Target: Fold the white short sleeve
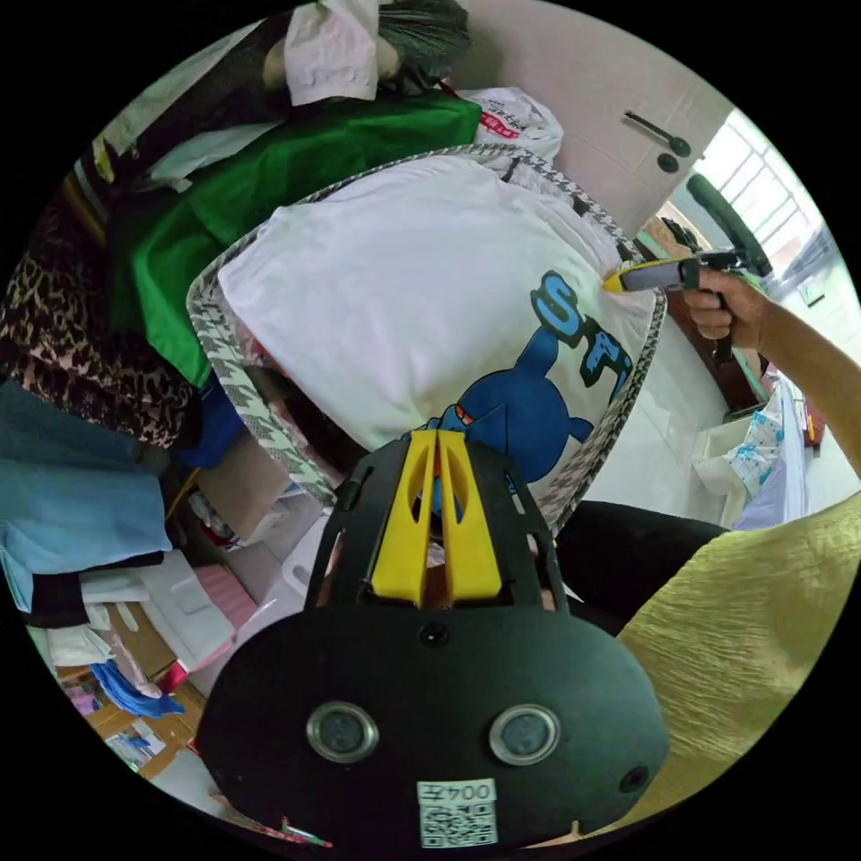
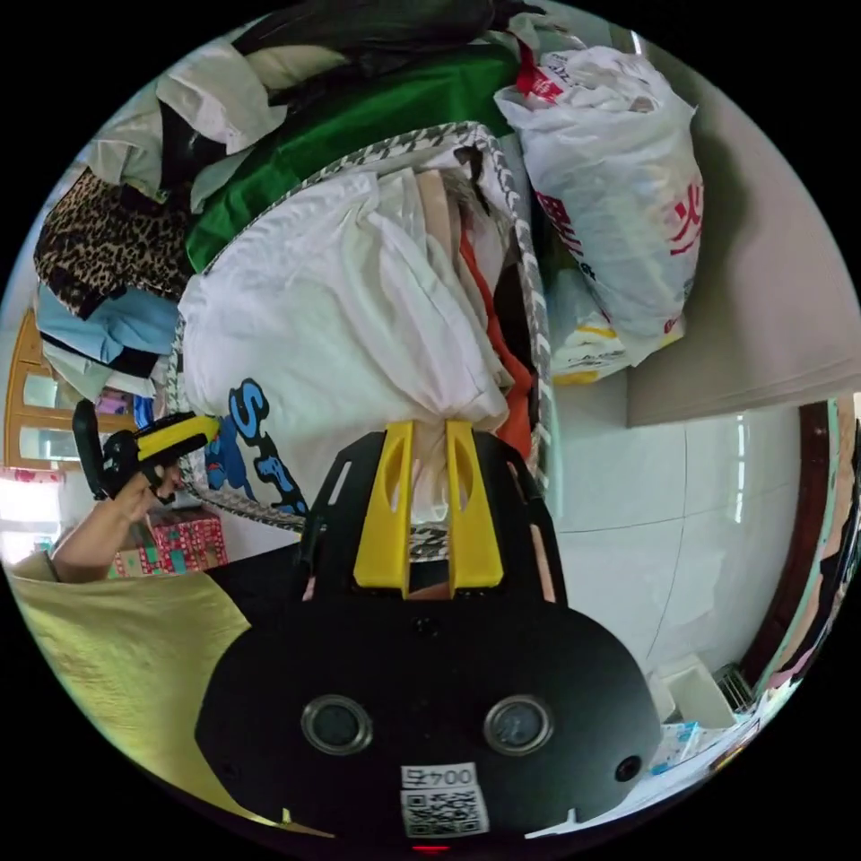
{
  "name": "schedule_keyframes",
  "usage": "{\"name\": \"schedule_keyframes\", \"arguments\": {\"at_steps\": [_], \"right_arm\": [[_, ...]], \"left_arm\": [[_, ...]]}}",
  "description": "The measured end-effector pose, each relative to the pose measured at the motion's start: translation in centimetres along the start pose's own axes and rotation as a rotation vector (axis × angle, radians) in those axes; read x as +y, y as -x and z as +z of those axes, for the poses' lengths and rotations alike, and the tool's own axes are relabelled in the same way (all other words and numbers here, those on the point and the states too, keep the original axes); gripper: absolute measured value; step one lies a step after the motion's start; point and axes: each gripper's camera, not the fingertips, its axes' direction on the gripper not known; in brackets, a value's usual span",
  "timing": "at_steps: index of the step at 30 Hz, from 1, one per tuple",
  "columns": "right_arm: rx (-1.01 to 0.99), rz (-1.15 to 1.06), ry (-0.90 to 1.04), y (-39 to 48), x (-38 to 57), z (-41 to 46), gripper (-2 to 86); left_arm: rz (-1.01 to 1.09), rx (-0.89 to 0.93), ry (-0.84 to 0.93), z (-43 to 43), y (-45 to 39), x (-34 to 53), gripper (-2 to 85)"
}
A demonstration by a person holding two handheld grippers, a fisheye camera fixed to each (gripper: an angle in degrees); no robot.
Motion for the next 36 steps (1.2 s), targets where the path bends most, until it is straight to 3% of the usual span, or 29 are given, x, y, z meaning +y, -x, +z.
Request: {"name": "schedule_keyframes", "arguments": {"at_steps": [3,8,12,18,21,27,32,36], "right_arm": [[-0.037,0.083,-0.199,1.5,6.0,-6.7,4.0],[-0.227,0.313,-0.625,3.9,26.4,-20.5,3.8],[-0.294,0.511,-0.774,6.1,43.7,-25.4,3.5],[-0.341,0.882,-1.001,14.2,72.3,-30.6,3.8],[-0.291,1.015,-1.086,20.0,84.0,-33.3,3.9],[-0.178,1.191,-1.199,33.1,104.4,-37.6,4.0],[-0.036,1.37,-1.347,48.6,123.5,-40.1,3.4],[0.121,1.518,-1.413,59.9,135.0,-42.0,3.2]], "left_arm": [[0.011,0.032,0.017,0.8,-0.1,-1.4,0.5],[0.029,0.125,0.051,1.5,0.4,-3.8,0.7],[0.012,0.258,0.047,1.1,1.3,-4.9,0.7],[0.041,0.397,-0.099,-3.8,-1.0,-6.4,0.4],[0.12,0.506,-0.154,-6.1,-5.8,-7.4,0.2],[0.424,0.774,-0.153,-7.2,-23.4,-6.0,0.2],[0.716,1.07,0.121,-6.6,-43.9,1.0,0.1],[0.872,1.239,0.243,-7.5,-55.0,7.7,0.1]]}}
